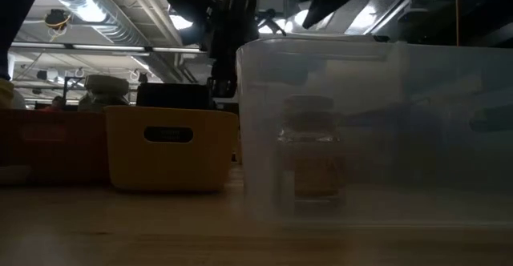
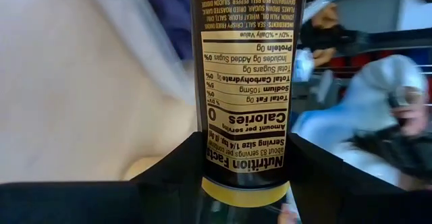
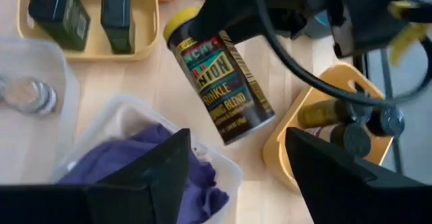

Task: Sort spices by type
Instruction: Put the yellow spice bottle into the blue bin

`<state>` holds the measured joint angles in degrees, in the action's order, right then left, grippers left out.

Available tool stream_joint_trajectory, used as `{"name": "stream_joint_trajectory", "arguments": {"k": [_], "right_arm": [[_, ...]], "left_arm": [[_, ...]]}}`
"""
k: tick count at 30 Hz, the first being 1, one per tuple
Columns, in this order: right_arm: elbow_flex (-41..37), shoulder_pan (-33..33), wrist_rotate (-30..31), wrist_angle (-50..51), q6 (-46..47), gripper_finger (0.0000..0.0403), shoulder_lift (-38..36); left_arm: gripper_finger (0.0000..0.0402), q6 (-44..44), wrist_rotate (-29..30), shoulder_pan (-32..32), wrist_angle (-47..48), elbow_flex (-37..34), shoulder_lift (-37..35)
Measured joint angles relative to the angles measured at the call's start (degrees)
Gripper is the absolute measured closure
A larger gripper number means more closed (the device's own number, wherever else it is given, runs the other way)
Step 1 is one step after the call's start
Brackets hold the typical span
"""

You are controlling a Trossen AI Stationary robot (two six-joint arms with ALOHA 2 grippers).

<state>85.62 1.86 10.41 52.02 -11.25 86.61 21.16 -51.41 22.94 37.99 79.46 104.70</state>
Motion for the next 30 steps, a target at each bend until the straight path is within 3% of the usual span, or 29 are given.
{"name": "stream_joint_trajectory", "arguments": {"k": [8, 18, 30], "right_arm": [[0.0, 0.1, -1.2, -1.7, -7.8, 0.0160, 2.5], [0.0, 0.1, -0.6, -3.6, -12.4, 0.0156, 5.6], [0.0, 0.1, 1.6, -7.4, -12.6, 0.0075, 6.9]], "left_arm": [[0.0240, 4.6, -5.0, 0.0, -4.4, 0.0, 0.0], [0.0240, 4.7, -5.2, -0.1, -4.6, 0.0, -0.1], [0.0239, 4.0, -5.3, -0.1, -4.6, 0.0, -0.1]]}}
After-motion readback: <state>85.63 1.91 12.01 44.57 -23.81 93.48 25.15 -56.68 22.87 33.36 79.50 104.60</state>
